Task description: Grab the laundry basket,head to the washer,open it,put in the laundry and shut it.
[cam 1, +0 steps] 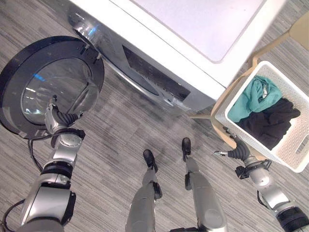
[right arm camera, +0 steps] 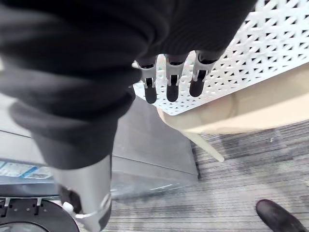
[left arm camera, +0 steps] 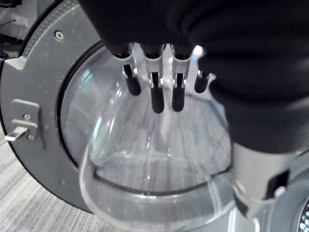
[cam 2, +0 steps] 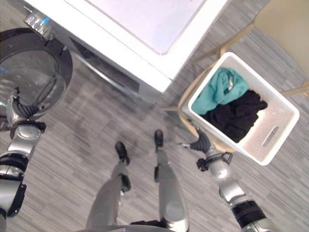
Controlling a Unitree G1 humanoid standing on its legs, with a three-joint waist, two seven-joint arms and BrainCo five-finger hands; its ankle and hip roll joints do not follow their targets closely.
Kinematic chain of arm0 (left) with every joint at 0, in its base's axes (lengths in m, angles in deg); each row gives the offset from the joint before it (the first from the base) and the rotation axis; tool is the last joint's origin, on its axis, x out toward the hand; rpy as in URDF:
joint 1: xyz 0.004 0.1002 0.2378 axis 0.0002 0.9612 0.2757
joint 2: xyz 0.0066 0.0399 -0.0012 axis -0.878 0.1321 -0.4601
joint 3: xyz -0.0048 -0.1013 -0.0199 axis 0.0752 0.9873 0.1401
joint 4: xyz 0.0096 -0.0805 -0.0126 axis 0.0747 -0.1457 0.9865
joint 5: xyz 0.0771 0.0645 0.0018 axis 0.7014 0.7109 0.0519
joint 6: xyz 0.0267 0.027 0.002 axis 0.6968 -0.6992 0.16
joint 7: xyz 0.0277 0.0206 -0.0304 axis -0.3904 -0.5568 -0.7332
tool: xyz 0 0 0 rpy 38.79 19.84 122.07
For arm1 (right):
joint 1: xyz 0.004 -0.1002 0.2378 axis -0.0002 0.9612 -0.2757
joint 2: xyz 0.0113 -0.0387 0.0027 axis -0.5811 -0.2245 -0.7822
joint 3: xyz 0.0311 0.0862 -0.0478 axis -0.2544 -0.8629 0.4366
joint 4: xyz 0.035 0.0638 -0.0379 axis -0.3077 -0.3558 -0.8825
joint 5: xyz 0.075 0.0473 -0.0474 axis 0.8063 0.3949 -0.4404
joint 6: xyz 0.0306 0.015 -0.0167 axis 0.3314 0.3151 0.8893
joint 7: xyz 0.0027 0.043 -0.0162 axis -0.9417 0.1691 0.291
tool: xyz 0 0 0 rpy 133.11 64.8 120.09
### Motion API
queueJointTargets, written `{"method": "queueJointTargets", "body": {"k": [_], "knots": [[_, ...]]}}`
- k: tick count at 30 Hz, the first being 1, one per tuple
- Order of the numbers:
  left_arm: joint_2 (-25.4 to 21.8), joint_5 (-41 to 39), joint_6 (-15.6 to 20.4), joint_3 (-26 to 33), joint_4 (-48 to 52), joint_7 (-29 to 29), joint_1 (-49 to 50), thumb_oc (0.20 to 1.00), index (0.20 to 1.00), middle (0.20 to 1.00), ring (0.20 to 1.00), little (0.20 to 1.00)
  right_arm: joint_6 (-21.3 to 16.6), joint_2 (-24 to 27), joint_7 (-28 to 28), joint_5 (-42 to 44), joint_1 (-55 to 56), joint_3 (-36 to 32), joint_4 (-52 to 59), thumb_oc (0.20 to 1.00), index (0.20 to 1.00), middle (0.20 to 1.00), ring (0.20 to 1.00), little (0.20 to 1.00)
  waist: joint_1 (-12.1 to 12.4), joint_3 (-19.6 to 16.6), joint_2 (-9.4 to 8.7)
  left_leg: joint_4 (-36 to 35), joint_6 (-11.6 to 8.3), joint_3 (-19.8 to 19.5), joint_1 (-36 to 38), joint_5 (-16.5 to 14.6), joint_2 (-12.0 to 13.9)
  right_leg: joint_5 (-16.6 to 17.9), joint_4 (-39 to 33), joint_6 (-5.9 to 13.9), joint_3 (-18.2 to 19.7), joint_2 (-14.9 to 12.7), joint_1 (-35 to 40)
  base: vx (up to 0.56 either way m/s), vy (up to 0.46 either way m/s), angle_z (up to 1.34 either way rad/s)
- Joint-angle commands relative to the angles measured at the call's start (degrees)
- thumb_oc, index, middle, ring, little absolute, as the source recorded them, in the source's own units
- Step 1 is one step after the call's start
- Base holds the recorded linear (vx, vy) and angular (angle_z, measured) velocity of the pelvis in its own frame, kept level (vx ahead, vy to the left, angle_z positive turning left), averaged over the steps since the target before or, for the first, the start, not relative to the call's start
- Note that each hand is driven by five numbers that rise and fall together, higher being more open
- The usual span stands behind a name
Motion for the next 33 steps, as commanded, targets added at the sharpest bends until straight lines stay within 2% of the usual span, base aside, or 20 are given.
{"method": "queueJointTargets", "body": {"k": [1,4,5,6,11,13,14,17,18,19,20,21,22,23,27,28,29,32,33], "knots": [[-4.02,0.93,-1.63,4.78,-6.14,-1.87,1.58,1.000,1.000,1.000,1.000,1.000,-3.23,-2.48,1.30,2.36,1.91,-2.52,2.82,1.000,1.000,1.000,1.000,1.000,0.85,-1.25,-2.69,0.41,0.44,-2.33,0.06,-4.99,-4.90,-4.15,4.57,6.04,-2.14,-1.61,-1.23,0.04,-0.001,0.05],[-4.13,1.16,-2.24,6.51,-7.00,-2.59,3.34,1.000,1.000,1.000,1.000,1.000,-3.31,-2.97,1.28,2.69,2.44,-2.85,3.67,1.000,1.000,1.000,1.000,1.000,1.04,-1.39,-2.86,0.51,0.43,-2.34,0.39,-5.26,-4.84,-4.20,4.51,6.09,-2.26,-1.70,-0.79,0.05,-0.010,0.11],[-4.08,-0.89,-2.66,11.22,-9.15,-3.90,7.06,1.000,1.000,1.000,1.000,1.000,-3.40,-3.70,0.84,3.20,2.97,-2.68,4.13,1.000,1.000,1.000,1.000,1.000,1.64,-1.65,-3.41,2.01,0.54,-2.16,0.80,-6.44,-4.64,-4.63,4.87,5.92,-2.18,-1.62,-0.13,0.08,-0.026,0.01],[-4.25,-1.14,-2.56,12.43,-10.05,-3.62,8.81,1.000,1.000,1.000,1.000,1.000,-3.53,-3.87,0.32,3.70,3.26,-2.41,4.54,1.000,1.000,1.000,1.000,1.000,1.81,-1.74,-3.77,3.48,0.64,-2.12,0.87,-7.36,-4.48,-4.96,5.20,5.83,-2.10,-1.64,0.41,0.08,-0.026,0.00],[-2.01,-1.33,-0.98,10.96,-3.85,-1.25,12.82,1.000,1.000,1.000,1.000,1.000,-3.01,-4.34,0.12,3.62,2.79,-2.59,4.39,1.000,1.000,1.000,1.000,1.000,2.41,-2.68,-4.02,5.83,0.69,-1.96,1.56,-8.85,-4.15,-5.75,5.82,5.54,-1.89,-1.67,2.13,0.05,-0.040,0.03],[2.61,-0.52,0.13,9.43,4.92,0.31,18.66,1.000,1.000,1.000,1.000,1.000,-2.39,-4.75,0.03,3.20,3.31,-4.17,5.72,1.000,1.000,1.000,1.000,1.000,2.64,-4.39,-3.47,5.49,0.83,-1.48,4.62,-9.75,-4.13,-6.82,6.16,5.17,-1.12,-1.49,4.34,0.14,0.024,-0.06],[6.47,-0.20,1.05,8.32,9.30,2.31,22.90,1.000,1.000,1.000,1.000,1.000,-2.08,-4.60,0.21,1.96,4.00,-6.43,6.99,1.000,1.000,1.000,1.000,1.000,2.48,-5.73,-3.00,5.05,0.87,-1.15,7.37,-10.41,-4.15,-7.56,6.35,5.02,-0.56,-1.48,6.17,0.18,0.043,-0.17],[11.83,-0.23,1.73,6.57,15.17,5.11,28.63,1.000,1.000,1.000,1.000,1.000,-1.32,-4.68,-0.05,0.17,5.26,-9.21,9.12,1.000,1.000,1.000,1.000,1.000,1.88,-7.65,-1.91,4.65,1.10,0.08,11.33,-11.36,-4.37,-8.41,6.16,5.00,0.46,-1.12,9.01,0.16,0.033,-0.40],[15.50,0.12,1.37,6.23,15.93,7.21,33.11,1.000,1.000,1.000,1.000,1.000,-0.86,-4.26,-0.13,-3.39,5.18,-10.61,10.51,1.000,1.000,1.000,1.000,1.000,1.71,-8.91,-0.98,5.20,1.40,3.59,15.26,-12.60,-3.68,-9.40,7.84,5.19,-0.78,-0.85,10.63,0.11,0.032,-0.49],[15.53,0.12,1.36,6.23,15.96,7.22,33.14,1.000,1.000,1.000,1.000,1.000,-0.83,-4.23,-0.13,-3.39,5.23,-10.62,10.55,1.000,1.000,1.000,1.000,1.000,1.79,-8.84,-0.97,5.20,1.39,3.67,15.39,-12.66,-3.66,-9.43,7.89,5.19,-0.70,-0.81,10.70,0.08,0.008,-0.87],[16.40,0.04,1.04,5.98,15.89,7.53,33.98,1.000,1.000,1.000,1.000,1.000,-0.74,-4.34,-0.31,-4.14,5.09,-10.66,10.97,1.000,1.000,1.000,1.000,1.000,1.87,-9.00,-0.73,5.48,1.36,4.82,16.29,-12.94,-3.16,-9.71,9.02,5.18,-2.79,-1.48,10.95,0.00,-0.026,-1.38],[17.25,-0.59,0.84,6.46,15.55,7.61,35.22,1.000,1.000,1.000,1.000,1.000,-0.46,-4.19,-0.17,-5.00,4.66,-10.49,10.95,1.000,1.000,1.000,1.000,1.000,2.29,-9.26,-0.38,5.60,1.03,7.32,17.80,-13.00,-2.17,-10.19,10.89,5.14,-7.54,-2.93,11.40,0.10,-0.075,-1.47],[18.72,-0.02,0.25,5.72,13.90,8.29,37.05,1.000,1.000,1.000,1.000,1.000,-0.03,-4.14,0.00,-6.12,4.36,-10.37,10.71,1.000,1.000,1.000,1.000,1.000,2.89,-10.30,0.33,5.60,0.56,9.41,20.70,-14.20,-0.77,-12.17,12.91,5.19,-14.42,-5.26,13.46,0.14,-0.171,-2.06],[19.91,0.58,-0.37,5.42,11.50,9.10,37.84,1.000,1.000,1.000,1.000,1.000,0.20,-3.74,-0.20,-7.21,4.06,-9.93,10.45,1.000,1.000,1.000,1.000,1.000,3.11,-11.90,0.51,4.77,0.18,11.57,22.42,-13.44,0.14,-12.23,13.69,5.01,-18.54,-6.46,14.66,0.15,-0.155,-1.98],[21.67,3.35,-0.54,3.45,5.53,10.25,37.34,1.000,1.000,1.000,1.000,1.000,0.37,-2.88,0.12,-9.11,5.12,-9.93,9.86,1.000,1.000,1.000,1.000,1.000,1.89,-14.38,0.85,3.36,-0.46,13.21,24.73,-13.04,0.25,-12.18,10.66,5.09,-16.97,-5.73,16.73,0.16,-0.198,-0.90],[22.65,5.40,-0.42,2.23,2.49,10.77,37.30,1.000,1.000,1.000,1.000,1.000,0.41,-2.03,-0.20,-10.78,5.61,-9.10,9.44,1.000,1.000,1.000,1.000,1.000,1.18,-15.71,1.11,4.90,-1.32,13.98,25.53,-13.56,1.06,-12.45,8.04,4.63,-15.07,-4.59,18.62,0.09,-0.134,-0.47],[22.66,5.41,-0.40,2.22,2.47,10.76,37.29,1.000,1.000,1.000,1.000,1.000,0.41,-2.02,-0.20,-10.78,5.62,-9.11,9.45,1.000,1.000,1.000,1.000,1.000,1.22,-15.69,1.13,4.94,-1.33,14.01,25.54,-13.59,1.09,-12.42,8.00,4.62,-15.05,-4.56,18.65,0.14,-0.216,-0.39],[24.57,5.83,-0.36,0.77,1.24,11.64,38.08,1.000,1.000,1.000,1.000,1.000,0.38,0.26,-1.11,-12.03,4.64,-6.59,9.51,1.000,1.000,1.000,1.000,1.000,1.32,-15.37,0.65,15.21,-2.87,14.24,24.87,-13.59,4.36,-13.63,5.05,2.68,-10.97,-1.62,21.48,0.09,-0.228,-0.61],[25.57,4.96,-0.10,0.14,0.76,11.86,38.23,1.000,1.000,1.000,1.000,1.000,0.55,1.43,-1.68,-12.15,2.77,-4.19,8.55,1.000,1.000,1.000,1.000,1.000,2.32,-15.11,0.42,20.13,-4.20,10.60,23.04,-11.47,5.45,-14.12,3.38,1.62,-8.83,-0.07,22.66,0.10,-0.200,-0.96]]}}
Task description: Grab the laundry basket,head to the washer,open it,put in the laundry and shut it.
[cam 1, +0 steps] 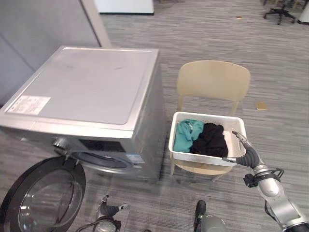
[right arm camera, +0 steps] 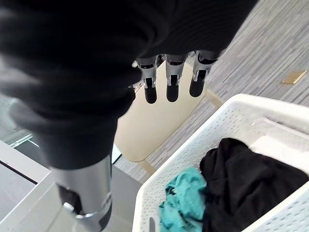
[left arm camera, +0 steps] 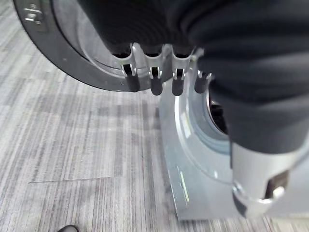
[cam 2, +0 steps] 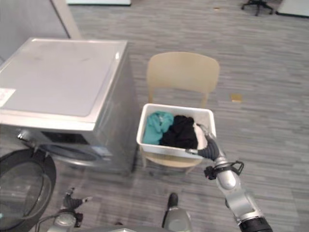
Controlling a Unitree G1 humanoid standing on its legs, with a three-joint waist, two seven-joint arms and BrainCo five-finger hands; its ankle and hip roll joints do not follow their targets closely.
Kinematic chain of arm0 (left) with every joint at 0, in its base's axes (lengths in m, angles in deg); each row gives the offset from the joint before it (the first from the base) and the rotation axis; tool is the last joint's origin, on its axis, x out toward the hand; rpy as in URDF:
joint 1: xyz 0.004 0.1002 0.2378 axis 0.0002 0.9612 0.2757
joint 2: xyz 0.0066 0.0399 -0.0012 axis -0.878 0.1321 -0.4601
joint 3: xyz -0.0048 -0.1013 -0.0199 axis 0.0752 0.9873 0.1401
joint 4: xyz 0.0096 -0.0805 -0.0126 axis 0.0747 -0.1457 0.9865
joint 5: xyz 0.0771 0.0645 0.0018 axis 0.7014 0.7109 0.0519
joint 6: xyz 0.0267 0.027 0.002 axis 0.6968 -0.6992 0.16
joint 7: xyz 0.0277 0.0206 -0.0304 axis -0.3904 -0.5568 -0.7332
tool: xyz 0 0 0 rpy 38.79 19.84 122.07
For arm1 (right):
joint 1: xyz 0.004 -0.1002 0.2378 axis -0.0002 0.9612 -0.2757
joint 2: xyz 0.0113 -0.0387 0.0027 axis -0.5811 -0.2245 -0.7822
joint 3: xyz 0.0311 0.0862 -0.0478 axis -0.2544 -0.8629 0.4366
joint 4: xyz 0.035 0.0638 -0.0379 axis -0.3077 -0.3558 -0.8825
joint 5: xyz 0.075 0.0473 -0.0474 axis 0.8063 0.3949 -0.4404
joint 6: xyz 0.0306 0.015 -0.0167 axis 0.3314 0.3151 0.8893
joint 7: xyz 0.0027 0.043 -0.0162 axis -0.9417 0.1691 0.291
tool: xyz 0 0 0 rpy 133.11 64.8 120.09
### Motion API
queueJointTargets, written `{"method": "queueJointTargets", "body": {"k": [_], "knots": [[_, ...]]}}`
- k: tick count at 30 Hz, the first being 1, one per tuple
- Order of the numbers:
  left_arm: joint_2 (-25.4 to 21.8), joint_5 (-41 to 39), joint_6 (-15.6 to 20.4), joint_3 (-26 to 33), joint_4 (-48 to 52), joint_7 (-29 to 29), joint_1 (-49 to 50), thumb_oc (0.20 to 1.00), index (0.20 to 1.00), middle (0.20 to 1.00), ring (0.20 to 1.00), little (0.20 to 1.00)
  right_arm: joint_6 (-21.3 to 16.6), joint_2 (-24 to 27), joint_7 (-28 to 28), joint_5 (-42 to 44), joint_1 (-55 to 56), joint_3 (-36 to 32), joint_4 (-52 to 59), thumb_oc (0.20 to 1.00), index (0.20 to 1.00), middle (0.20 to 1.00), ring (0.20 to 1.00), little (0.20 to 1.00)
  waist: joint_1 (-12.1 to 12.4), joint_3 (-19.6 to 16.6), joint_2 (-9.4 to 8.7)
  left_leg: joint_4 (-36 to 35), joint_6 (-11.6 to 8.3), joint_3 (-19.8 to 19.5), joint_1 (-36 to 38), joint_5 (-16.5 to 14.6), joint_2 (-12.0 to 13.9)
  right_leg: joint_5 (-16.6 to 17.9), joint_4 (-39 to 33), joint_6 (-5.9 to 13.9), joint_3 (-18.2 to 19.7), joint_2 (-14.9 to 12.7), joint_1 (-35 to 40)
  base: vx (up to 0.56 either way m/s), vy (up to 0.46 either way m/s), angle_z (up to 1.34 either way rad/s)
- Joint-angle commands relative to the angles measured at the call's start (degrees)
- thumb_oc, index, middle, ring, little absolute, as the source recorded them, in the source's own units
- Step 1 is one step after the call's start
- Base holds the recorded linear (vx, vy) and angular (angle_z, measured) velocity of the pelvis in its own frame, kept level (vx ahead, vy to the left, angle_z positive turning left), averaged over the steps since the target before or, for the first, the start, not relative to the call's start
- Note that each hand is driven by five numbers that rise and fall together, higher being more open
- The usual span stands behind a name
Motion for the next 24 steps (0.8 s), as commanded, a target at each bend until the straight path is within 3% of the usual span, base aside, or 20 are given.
{"method": "queueJointTargets", "body": {"k": [1,3,5,7,8,14,24], "knots": [[-0.46,0.29,1.46,-0.33,0.48,0.21,0.34,1.000,1.000,1.000,1.000,1.000,-1.91,1.78,-0.46,-1.92,-5.97,2.77,1.45,1.000,1.000,1.000,1.000,1.000,1.59,2.71,-2.90,10.74,-1.12,-8.53,-3.47,-3.71,-4.60,-3.60,-5.19,2.53,5.54,2.84,5.97,0.02,-0.174,-1.07],[0.07,-0.52,1.89,-1.42,0.38,0.46,0.93,1.000,1.000,1.000,1.000,1.000,-2.02,2.86,-0.81,-2.68,-7.96,5.37,1.15,1.000,1.000,1.000,1.000,1.000,3.49,3.45,-4.13,9.22,0.59,-15.88,-8.18,-4.52,-7.25,-2.82,-5.63,2.34,7.71,2.17,5.93,-0.03,-0.060,-1.05],[0.14,-0.72,1.97,-1.57,-0.08,0.71,1.23,1.000,1.000,1.000,1.000,1.000,-2.04,3.33,-0.96,-3.20,-8.83,6.57,0.40,1.000,1.000,1.000,1.000,1.000,3.89,3.51,-4.19,6.87,0.83,-18.20,-8.86,-5.41,-7.91,-3.05,-5.98,2.75,8.56,2.11,6.24,0.06,0.005,-1.01],[0.27,-0.71,1.99,-2.52,-1.21,0.89,1.23,1.000,1.000,1.000,1.000,1.000,-1.85,4.04,-1.02,-3.51,-11.24,8.64,-0.64,1.000,1.000,1.000,1.000,1.000,5.44,4.16,-3.96,3.21,0.47,-22.70,-12.03,-3.26,-8.98,-3.25,-6.34,2.89,10.19,2.51,6.86,0.11,0.024,-0.43],[0.19,-1.03,1.94,-2.77,-1.87,0.94,1.22,1.000,1.000,1.000,1.000,1.000,-1.79,4.72,-0.95,-3.88,-13.13,10.26,-1.73,1.000,1.000,1.000,1.000,1.000,6.58,4.49,-3.54,0.15,-0.05,-25.54,-14.09,-0.33,-9.63,-3.50,-6.60,2.88,11.37,3.39,7.11,0.08,0.022,-0.18],[-0.13,-1.20,1.54,-2.20,-4.60,1.21,1.40,1.000,1.000,1.000,1.000,1.000,-1.26,6.70,-0.92,-6.40,-17.86,14.30,-4.36,1.000,1.000,1.000,1.000,1.000,7.84,4.42,-2.18,-4.16,0.13,-26.84,-12.31,0.70,-9.96,-4.73,-5.91,2.84,12.53,4.20,7.52,0.09,0.089,-0.46],[-3.03,-2.23,2.11,-3.37,-4.00,-0.14,-1.41,1.000,1.000,1.000,1.000,1.000,0.96,5.96,1.97,-9.39,-33.31,22.74,-15.64,1.000,1.000,1.000,1.000,1.000,11.48,7.33,-3.30,-3.97,1.88,-25.61,-14.57,-0.08,-11.51,-4.01,-2.91,3.67,13.06,2.07,2.84,0.01,0.087,0.04]]}}
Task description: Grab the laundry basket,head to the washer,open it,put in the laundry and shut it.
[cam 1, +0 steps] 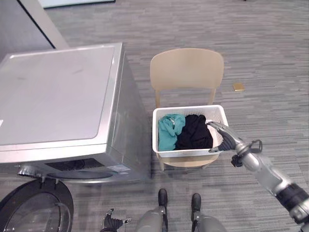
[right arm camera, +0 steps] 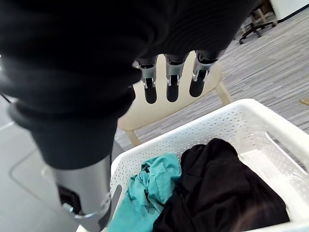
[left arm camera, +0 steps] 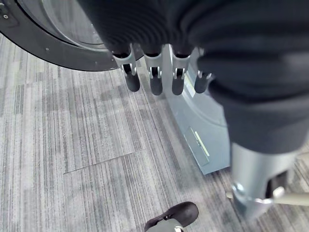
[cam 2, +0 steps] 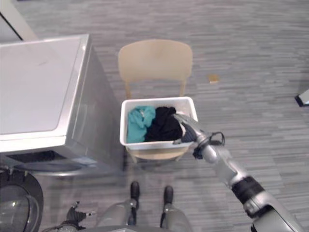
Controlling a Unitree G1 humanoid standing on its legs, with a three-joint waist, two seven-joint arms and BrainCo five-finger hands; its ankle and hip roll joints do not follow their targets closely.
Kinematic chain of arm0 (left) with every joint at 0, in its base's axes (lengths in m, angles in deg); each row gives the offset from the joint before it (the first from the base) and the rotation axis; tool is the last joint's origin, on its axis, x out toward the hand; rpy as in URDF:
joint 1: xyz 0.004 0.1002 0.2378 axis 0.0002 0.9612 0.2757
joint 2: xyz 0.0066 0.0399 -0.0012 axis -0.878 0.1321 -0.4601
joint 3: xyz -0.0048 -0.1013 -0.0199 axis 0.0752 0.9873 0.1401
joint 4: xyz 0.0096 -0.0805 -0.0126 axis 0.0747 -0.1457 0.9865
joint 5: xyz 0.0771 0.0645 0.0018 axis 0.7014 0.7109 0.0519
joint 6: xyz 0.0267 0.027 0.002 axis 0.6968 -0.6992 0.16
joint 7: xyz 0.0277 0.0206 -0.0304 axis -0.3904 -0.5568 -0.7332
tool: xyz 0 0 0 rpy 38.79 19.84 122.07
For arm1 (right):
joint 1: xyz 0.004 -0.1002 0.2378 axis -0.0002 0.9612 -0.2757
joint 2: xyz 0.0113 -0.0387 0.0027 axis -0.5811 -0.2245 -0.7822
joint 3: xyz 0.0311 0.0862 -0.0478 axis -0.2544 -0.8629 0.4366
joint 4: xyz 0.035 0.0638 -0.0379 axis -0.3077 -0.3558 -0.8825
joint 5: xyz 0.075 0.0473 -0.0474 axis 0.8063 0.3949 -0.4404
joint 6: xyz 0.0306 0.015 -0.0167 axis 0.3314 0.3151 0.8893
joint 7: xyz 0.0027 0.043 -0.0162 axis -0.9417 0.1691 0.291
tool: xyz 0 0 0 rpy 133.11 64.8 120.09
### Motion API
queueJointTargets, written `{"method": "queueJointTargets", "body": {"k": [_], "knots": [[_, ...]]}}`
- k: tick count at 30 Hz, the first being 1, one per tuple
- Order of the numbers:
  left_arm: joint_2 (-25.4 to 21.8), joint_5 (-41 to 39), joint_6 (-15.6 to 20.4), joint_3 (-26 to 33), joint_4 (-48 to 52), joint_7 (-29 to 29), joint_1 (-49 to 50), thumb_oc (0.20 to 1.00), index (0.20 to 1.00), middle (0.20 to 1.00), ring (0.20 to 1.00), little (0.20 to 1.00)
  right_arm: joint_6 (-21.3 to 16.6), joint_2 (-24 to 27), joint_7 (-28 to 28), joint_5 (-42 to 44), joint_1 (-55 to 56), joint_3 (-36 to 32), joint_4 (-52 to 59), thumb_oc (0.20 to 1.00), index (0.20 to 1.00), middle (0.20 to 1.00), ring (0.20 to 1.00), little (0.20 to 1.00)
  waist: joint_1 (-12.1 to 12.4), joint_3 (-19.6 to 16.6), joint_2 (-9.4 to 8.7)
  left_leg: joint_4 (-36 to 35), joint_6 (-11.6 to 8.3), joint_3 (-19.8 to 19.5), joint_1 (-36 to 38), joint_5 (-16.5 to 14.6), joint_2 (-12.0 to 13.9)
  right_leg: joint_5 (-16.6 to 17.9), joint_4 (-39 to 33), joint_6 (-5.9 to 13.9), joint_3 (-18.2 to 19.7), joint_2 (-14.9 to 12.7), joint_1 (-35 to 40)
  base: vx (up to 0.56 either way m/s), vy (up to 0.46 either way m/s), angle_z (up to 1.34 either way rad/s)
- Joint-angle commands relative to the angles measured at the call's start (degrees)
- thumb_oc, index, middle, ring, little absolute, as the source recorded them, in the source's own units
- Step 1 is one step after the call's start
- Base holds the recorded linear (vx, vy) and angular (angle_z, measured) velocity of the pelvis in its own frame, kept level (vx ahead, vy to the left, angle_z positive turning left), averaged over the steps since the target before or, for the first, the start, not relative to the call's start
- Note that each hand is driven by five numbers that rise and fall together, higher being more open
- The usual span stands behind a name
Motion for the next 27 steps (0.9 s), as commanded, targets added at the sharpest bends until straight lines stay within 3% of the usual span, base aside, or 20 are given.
{"method": "queueJointTargets", "body": {"k": [1,12,19,27], "knots": [[-3.06,-1.55,1.27,-1.43,1.56,-1.85,-1.88,1.000,1.000,1.000,1.000,1.000,0.07,-1.08,3.75,-2.11,-7.50,1.88,-3.43,1.000,1.000,1.000,1.000,1.000,2.33,2.21,-1.61,2.36,-0.51,-1.34,1.43,-2.96,0.47,-5.44,2.91,5.55,0.80,-1.40,2.53,-0.03,0.045,0.08],[-4.30,-5.07,3.64,-6.02,5.74,-3.18,-6.02,1.000,1.000,1.000,1.000,1.000,3.34,-2.47,8.01,-3.70,-25.52,9.99,-25.75,1.000,1.000,1.000,1.000,1.000,6.73,7.21,-1.41,-0.64,-1.05,-4.75,-6.95,1.23,-0.97,-3.58,3.41,6.06,-2.54,-2.24,-5.57,-0.04,0.013,0.18],[-4.49,-7.13,3.94,-8.23,7.82,-3.60,-8.83,1.000,1.000,1.000,1.000,1.000,5.13,-4.88,10.11,-4.65,-30.28,12.06,-33.58,1.000,1.000,1.000,1.000,1.000,9.10,10.60,-0.98,0.02,-1.44,-7.45,-11.96,2.28,-1.64,-3.76,4.15,6.03,-4.93,-2.72,-9.13,-0.03,-0.029,0.25],[-3.94,-8.13,3.75,-10.27,7.64,-4.18,-11.66,1.000,1.000,1.000,1.000,1.000,6.55,-9.73,11.65,-5.36,-33.13,13.27,-37.01,1.000,1.000,1.000,1.000,1.000,10.52,11.97,-1.02,0.87,-1.53,-9.30,-14.39,2.38,-2.10,-4.11,4.50,5.95,-6.52,-2.87,-10.52,0.00,-0.031,0.16]]}}
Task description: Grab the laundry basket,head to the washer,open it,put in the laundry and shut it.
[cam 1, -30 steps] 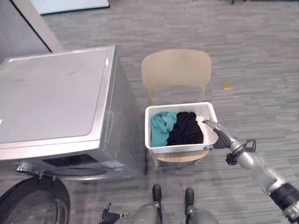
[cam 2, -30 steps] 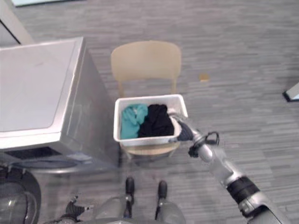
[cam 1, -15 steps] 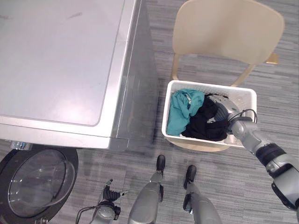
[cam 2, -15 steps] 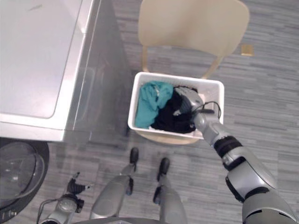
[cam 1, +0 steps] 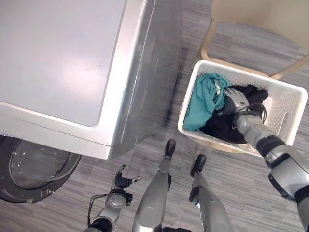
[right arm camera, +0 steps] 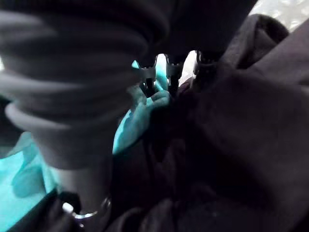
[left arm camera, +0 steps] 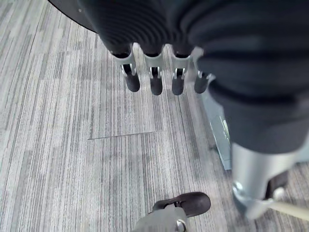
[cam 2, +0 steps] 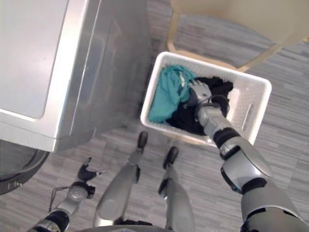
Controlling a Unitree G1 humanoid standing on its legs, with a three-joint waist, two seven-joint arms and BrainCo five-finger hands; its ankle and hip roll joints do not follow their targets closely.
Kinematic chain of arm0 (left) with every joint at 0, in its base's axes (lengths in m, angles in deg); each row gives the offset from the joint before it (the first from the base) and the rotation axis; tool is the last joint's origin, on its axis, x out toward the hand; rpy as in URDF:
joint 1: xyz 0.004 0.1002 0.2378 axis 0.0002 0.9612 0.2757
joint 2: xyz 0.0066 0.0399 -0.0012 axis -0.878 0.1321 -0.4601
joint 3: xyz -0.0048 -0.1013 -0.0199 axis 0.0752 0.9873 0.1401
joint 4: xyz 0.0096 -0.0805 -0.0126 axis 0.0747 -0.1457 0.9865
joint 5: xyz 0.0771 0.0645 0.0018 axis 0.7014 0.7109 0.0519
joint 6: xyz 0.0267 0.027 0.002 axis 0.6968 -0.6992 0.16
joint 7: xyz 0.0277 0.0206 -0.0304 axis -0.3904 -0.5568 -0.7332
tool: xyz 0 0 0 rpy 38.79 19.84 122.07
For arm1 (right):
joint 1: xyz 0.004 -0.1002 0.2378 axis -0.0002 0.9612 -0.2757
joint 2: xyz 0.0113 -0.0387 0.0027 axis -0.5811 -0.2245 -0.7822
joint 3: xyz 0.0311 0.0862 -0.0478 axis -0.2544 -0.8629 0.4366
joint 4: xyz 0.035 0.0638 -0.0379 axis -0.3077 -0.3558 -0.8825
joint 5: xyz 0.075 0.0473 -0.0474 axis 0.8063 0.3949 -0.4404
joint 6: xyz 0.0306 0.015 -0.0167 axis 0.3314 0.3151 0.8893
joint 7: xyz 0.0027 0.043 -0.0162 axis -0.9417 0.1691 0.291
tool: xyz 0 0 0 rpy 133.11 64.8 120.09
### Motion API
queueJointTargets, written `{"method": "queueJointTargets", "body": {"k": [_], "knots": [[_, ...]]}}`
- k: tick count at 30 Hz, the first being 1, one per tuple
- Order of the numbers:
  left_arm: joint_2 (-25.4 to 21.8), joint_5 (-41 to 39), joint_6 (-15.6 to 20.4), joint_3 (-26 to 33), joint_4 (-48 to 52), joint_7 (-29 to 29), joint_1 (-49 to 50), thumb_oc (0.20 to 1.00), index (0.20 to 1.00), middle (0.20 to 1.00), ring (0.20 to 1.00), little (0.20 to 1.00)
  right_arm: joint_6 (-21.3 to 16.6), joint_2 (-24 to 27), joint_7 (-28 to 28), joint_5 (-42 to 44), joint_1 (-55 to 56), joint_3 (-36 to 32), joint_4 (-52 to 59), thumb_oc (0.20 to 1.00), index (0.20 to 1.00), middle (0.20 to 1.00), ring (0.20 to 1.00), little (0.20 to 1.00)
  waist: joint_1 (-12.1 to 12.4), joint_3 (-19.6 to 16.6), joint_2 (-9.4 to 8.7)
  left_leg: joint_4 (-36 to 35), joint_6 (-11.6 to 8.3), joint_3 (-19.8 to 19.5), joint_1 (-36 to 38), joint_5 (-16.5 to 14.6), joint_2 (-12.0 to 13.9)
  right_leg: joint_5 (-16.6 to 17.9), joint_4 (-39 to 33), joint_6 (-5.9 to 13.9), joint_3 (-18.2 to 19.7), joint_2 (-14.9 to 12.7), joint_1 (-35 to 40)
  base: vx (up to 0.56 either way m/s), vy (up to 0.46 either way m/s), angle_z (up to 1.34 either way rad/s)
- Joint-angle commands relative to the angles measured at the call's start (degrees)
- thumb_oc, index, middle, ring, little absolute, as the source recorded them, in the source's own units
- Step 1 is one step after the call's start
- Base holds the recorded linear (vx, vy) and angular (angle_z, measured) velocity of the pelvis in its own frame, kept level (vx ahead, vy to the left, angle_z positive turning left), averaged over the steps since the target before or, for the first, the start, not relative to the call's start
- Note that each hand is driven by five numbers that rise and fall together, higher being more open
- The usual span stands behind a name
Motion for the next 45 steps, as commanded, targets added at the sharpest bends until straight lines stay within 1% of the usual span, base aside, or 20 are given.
{"method": "queueJointTargets", "body": {"k": [1,4,5,6,12,14,16,17,23,25,27,28,30,33,38,39,40,41,42,45], "knots": [[-1.39,-1.08,0.03,-1.37,-0.20,-1.86,0.01,1.000,1.000,1.000,1.000,1.000,-0.18,-1.97,1.93,-0.89,-1.95,2.87,0.49,1.000,1.000,1.000,1.000,1.000,2.19,-0.63,-1.60,3.32,-2.90,-0.05,-0.18,-4.25,-1.27,-4.90,7.06,4.92,1.04,-3.65,-0.77,0.01,-0.042,0.03],[-1.30,-0.89,-0.16,-2.03,-0.14,-1.83,-0.68,1.000,1.000,1.000,1.000,1.000,-0.18,-3.14,1.72,-1.04,-1.99,3.36,0.93,1.000,1.000,1.000,1.000,1.000,2.44,-0.70,-1.77,2.86,-2.93,-0.64,0.11,-4.14,-1.31,-4.89,6.67,4.99,0.78,-3.62,-0.28,0.01,-0.037,0.03],[-1.30,-0.73,-0.19,-2.25,-0.11,-1.83,-0.97,1.000,1.000,1.000,1.000,1.000,-0.20,-3.37,1.63,-0.71,-1.80,3.20,1.51,0.325,0.325,0.325,0.325,0.325,2.45,-0.79,-1.71,2.49,-3.00,-0.82,0.29,-4.00,-1.35,-4.85,6.49,5.00,0.53,-3.64,-0.07,0.01,-0.020,0.05],[-1.30,-0.73,-0.19,-2.25,-0.11,-1.83,-0.97,1.000,1.000,1.000,1.000,1.000,-0.20,-3.37,1.63,-0.71,-1.80,3.20,1.52,0.200,0.200,0.200,0.200,0.200,2.44,-0.78,-1.70,2.47,-3.00,-0.83,0.31,-3.99,-1.35,-4.85,6.48,5.00,0.52,-3.64,-0.05,0.01,-0.017,0.08],[-0.66,-0.19,-0.51,-2.44,-0.25,-1.43,-1.10,1.000,1.000,1.000,1.000,1.000,-1.10,-3.78,1.96,3.71,0.38,-0.14,6.83,0.200,0.200,0.200,0.200,0.200,1.80,-1.17,-1.61,1.48,-3.24,-0.76,1.75,-3.81,-1.49,-4.63,5.85,5.08,0.37,-3.62,0.96,0.00,0.006,0.08],[-0.38,0.05,-1.02,-1.89,-0.94,-1.40,-0.69,1.000,1.000,1.000,1.000,1.000,-1.69,-3.46,2.24,5.41,2.18,-2.15,11.09,0.200,0.200,0.200,0.200,0.200,1.39,-1.38,-1.95,1.64,-3.14,-0.49,2.64,-4.21,-1.35,-4.50,5.77,5.10,0.69,-3.59,1.68,0.00,0.000,0.00],[-0.28,0.19,-1.42,-1.28,-1.31,-1.30,-0.22,1.000,1.000,1.000,1.000,1.000,-2.13,-3.33,2.36,7.15,4.07,-4.29,14.20,0.200,0.200,0.200,0.200,0.200,1.08,-1.75,-2.17,1.91,-3.02,-0.35,3.28,-4.61,-1.31,-4.46,5.67,5.11,0.94,-3.53,2.30,0.00,0.000,0.00],[-0.08,0.32,-1.61,-0.77,-1.72,-1.12,0.39,1.000,1.000,1.000,1.000,1.000,-2.86,-3.48,2.44,9.23,6.12,-6.74,17.28,0.200,0.200,0.200,0.200,0.200,0.75,-2.12,-2.46,2.14,-2.87,-0.21,3.84,-4.99,-1.33,-4.38,5.55,5.18,1.12,-3.54,2.92,0.00,0.000,0.00],[0.13,0.59,-2.25,0.75,-2.19,-0.97,1.29,1.000,1.000,1.000,1.000,1.000,-4.18,-3.86,2.35,13.91,10.55,-12.10,22.81,0.200,0.200,0.200,0.200,0.200,-0.06,-3.30,-2.72,2.21,-2.60,0.07,5.28,-5.52,-1.40,-4.24,5.11,5.21,1.39,-3.45,4.34,0.00,0.003,-0.02],[0.34,0.91,-2.68,1.51,-2.46,-0.95,1.68,1.000,1.000,1.000,1.000,1.000,-5.49,-4.85,2.41,18.27,14.25,-15.92,26.29,0.200,0.200,0.200,0.200,0.200,-0.59,-3.77,-2.81,2.10,-2.50,0.34,6.79,-5.97,-1.44,-4.35,5.07,5.16,1.62,-3.33,5.53,0.01,0.002,-0.02],[0.40,1.03,-2.83,1.76,-2.44,-0.87,1.90,1.000,1.000,1.000,1.000,1.000,-5.78,-4.93,2.23,19.13,15.35,-16.86,27.66,0.200,0.200,0.200,0.200,0.200,-0.76,-4.25,-2.81,1.99,-2.41,0.36,7.04,-5.92,-1.40,-4.21,4.96,5.16,1.53,-3.35,5.66,0.03,0.001,-0.04],[0.47,1.19,-3.18,2.48,-2.23,-0.72,2.72,1.000,1.000,1.000,1.000,1.000,-6.65,-5.40,1.47,21.61,18.37,-19.00,31.10,0.200,0.200,0.200,0.200,0.200,-1.12,-5.04,-2.81,1.37,-2.33,0.53,8.75,-6.21,-1.27,-4.51,4.85,5.17,1.58,-3.38,6.86,0.05,-0.001,-0.08],[0.65,1.43,-3.34,2.86,-2.00,-0.42,3.59,1.000,1.000,1.000,1.000,1.000,-7.32,-5.77,0.68,22.63,20.98,-20.08,32.93,0.200,0.200,0.200,0.200,0.200,-1.59,-6.06,-2.90,0.94,-2.25,0.68,9.63,-6.16,-1.34,-4.49,4.73,5.25,1.45,-3.50,7.56,0.05,0.005,-0.13],[0.52,1.73,-3.64,3.57,-1.89,-0.12,4.42,1.000,1.000,1.000,1.000,1.000,-6.80,-5.02,-0.32,21.43,22.56,-19.95,33.71,0.200,0.200,0.200,0.200,0.200,-1.86,-6.91,-3.02,0.15,-2.16,0.82,11.17,-6.21,-1.22,-4.69,4.71,5.32,1.31,-3.57,8.65,0.06,0.006,-0.05],[-0.01,1.94,-3.82,3.91,-2.25,0.26,4.29,1.000,1.000,1.000,1.000,1.000,-4.89,-3.03,-2.99,17.83,21.34,-16.04,28.90,0.200,0.200,0.200,0.200,0.200,-1.84,-7.28,-3.29,-0.22,-1.97,1.03,12.44,-6.19,-1.21,-5.07,5.32,5.20,1.34,-3.62,9.23,0.00,-0.001,-0.01],[-0.30,2.03,-3.67,3.59,-2.37,0.24,4.17,1.000,1.000,1.000,1.000,1.000,-4.37,-2.57,-3.99,17.34,20.34,-14.54,26.58,0.247,0.247,0.247,0.247,0.247,-1.59,-7.12,-3.46,0.04,-1.94,1.09,12.16,-6.18,-1.16,-5.17,5.69,5.10,1.29,-3.65,8.97,0.00,0.000,0.00],[-0.29,2.03,-3.67,3.61,-2.37,0.24,4.16,1.000,1.000,1.000,1.000,1.000,-4.39,-2.58,-3.98,17.35,20.29,-14.52,26.53,0.373,0.373,0.373,0.373,0.373,-1.61,-7.12,-3.46,0.06,-1.94,1.09,12.13,-6.19,-1.16,-5.18,5.71,5.10,1.30,-3.65,8.94,-0.03,0.003,0.00],[-0.54,1.94,-3.53,3.33,-2.37,0.36,4.08,1.000,1.000,1.000,1.000,1.000,-4.00,-1.90,-4.35,16.21,18.79,-12.97,24.38,0.755,0.755,0.755,0.755,0.755,-1.41,-6.91,-3.58,0.34,-1.83,1.09,11.88,-6.18,-1.15,-5.15,5.94,5.03,1.28,-3.65,8.76,-0.01,0.000,-0.04],[-0.65,1.88,-3.38,3.20,-2.39,0.37,4.05,1.000,1.000,1.000,1.000,1.000,-3.81,-1.64,-4.49,15.32,17.93,-11.94,23.20,1.000,1.000,1.000,1.000,1.000,-1.27,-6.79,-3.66,0.48,-1.82,1.05,11.70,-6.15,-1.10,-5.14,5.99,4.99,1.23,-3.61,8.62,-0.01,0.000,-0.04],[-0.87,1.95,-3.11,2.87,-2.62,0.28,3.89,1.000,1.000,1.000,1.000,1.000,-3.62,-1.14,-4.55,13.31,16.17,-9.83,20.95,1.000,1.000,1.000,1.000,1.000,-0.99,-6.44,-3.95,0.64,-1.83,0.95,11.34,-6.02,-1.05,-5.09,6.03,4.92,1.14,-3.52,8.35,-0.01,-0.006,-0.02]]}}
